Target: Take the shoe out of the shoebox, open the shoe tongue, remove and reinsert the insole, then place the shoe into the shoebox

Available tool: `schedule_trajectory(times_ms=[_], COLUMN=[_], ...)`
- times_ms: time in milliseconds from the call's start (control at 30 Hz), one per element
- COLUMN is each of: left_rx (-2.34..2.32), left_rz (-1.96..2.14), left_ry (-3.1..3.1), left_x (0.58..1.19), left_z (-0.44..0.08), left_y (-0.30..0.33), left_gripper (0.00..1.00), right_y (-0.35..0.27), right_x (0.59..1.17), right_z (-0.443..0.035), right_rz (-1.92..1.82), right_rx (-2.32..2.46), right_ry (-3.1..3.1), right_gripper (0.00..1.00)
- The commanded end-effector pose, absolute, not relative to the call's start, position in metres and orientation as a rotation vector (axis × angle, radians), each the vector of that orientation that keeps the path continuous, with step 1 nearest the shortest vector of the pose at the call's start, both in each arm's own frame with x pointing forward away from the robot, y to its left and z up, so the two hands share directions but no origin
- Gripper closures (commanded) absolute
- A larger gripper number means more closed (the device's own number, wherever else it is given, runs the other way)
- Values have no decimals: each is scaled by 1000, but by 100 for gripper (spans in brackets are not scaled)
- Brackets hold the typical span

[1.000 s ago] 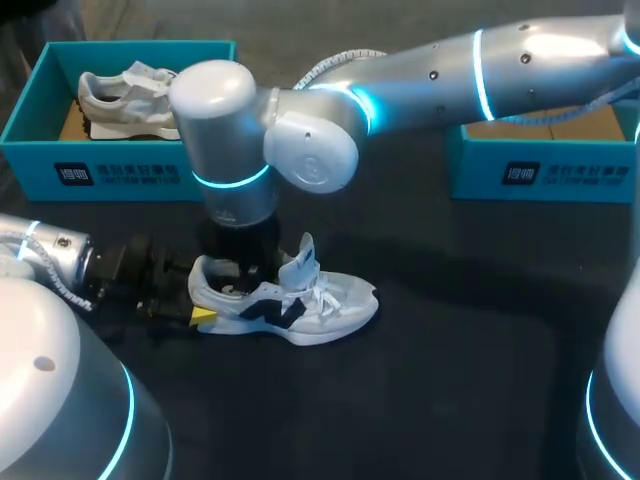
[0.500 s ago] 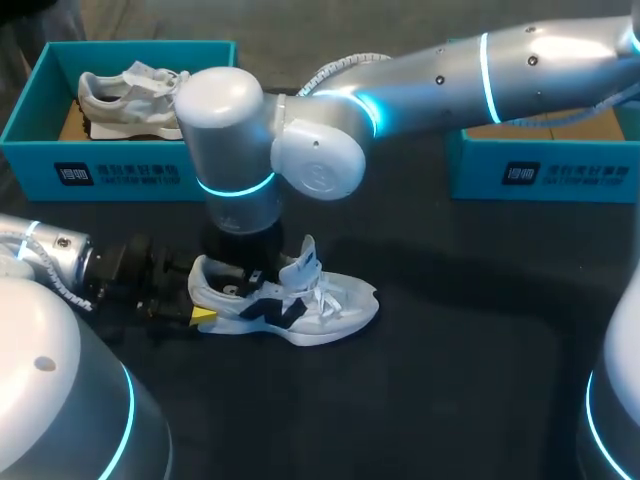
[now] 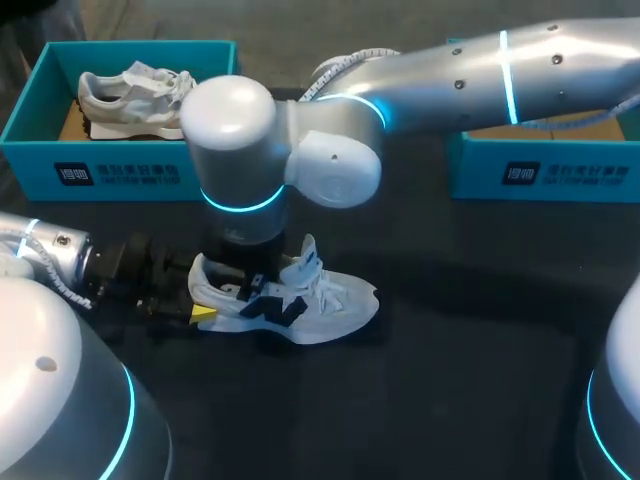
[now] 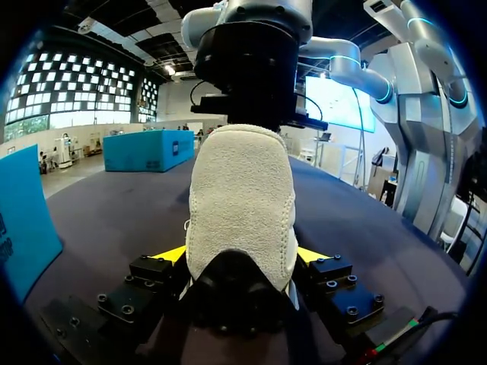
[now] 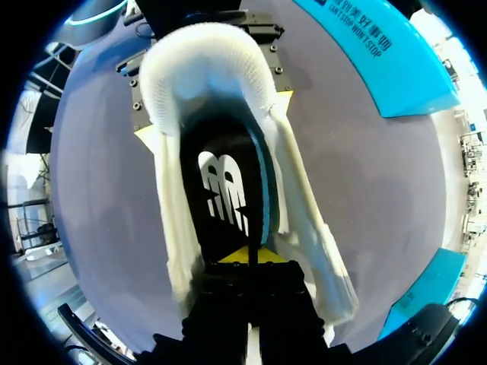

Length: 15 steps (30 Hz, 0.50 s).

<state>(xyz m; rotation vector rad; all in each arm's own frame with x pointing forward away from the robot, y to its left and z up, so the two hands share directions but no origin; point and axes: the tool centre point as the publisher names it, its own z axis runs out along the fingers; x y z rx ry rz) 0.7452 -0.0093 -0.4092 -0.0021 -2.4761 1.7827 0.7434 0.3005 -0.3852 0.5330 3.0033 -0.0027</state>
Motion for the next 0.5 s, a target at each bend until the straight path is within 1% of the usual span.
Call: schedule_trajectory(times_ms=[33,267,500], left_rx=[1,1,1], left_rz=[1782,1782,1782], left_ry=[-2478,-2478,-2478], left_x=[747,747,747], left_z=[-409,-409,-409], left_y=[-11,-11,-11], left_gripper=[100,100,100], right_y=[295,293,278], right_x=[739,742,747], right_z=[-377,-371,-369], right_rz=[21,26,27], right_rx=[540,565,655], right_ry=[2987,2958,2934], right_gripper=[100,100,100])
